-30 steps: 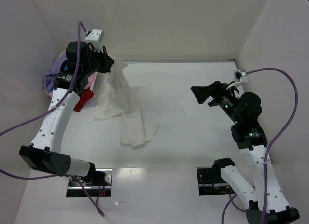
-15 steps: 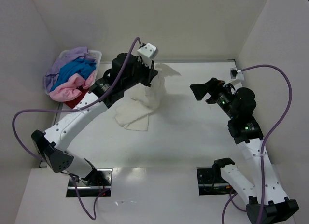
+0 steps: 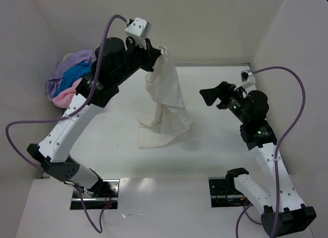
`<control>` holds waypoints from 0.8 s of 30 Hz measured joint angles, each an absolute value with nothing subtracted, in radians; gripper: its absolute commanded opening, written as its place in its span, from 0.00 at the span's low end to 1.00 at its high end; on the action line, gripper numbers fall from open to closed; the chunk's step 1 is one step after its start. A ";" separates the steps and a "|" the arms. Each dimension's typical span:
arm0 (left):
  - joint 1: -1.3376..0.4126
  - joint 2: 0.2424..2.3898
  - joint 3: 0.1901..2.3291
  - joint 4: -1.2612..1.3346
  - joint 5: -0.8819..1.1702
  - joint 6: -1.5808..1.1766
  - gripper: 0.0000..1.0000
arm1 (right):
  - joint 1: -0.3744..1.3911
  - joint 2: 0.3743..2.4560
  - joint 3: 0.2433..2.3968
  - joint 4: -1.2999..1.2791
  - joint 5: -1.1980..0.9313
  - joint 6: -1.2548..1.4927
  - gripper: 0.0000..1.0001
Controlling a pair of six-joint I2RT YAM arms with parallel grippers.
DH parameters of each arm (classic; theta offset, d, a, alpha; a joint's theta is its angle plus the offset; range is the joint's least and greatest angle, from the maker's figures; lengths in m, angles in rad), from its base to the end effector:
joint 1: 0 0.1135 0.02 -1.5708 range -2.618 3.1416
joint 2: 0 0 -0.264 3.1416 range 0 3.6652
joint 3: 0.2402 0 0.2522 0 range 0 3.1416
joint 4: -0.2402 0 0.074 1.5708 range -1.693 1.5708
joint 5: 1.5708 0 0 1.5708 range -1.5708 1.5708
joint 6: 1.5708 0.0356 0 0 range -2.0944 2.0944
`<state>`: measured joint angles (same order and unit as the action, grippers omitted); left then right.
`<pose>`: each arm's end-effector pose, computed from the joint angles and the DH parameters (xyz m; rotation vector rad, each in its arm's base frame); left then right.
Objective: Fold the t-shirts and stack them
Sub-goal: Move the tshirt to the center of the board, then flatten out the tshirt
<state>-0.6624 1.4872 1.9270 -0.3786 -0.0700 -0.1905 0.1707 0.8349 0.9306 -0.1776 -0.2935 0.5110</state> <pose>0.2407 -0.1846 0.5419 0.3046 1.5123 -0.6288 0.1841 0.0422 0.3835 0.0594 1.7041 0.7557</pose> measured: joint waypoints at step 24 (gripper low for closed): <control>-0.662 1.659 2.155 -0.479 -0.133 -0.224 0.00 | 0.383 0.870 0.847 0.002 -0.287 0.527 0.99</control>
<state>-0.6617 1.6588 2.1548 -0.4786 -0.1329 -0.2245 0.3828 0.8700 0.8474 0.0025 -0.2871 0.5270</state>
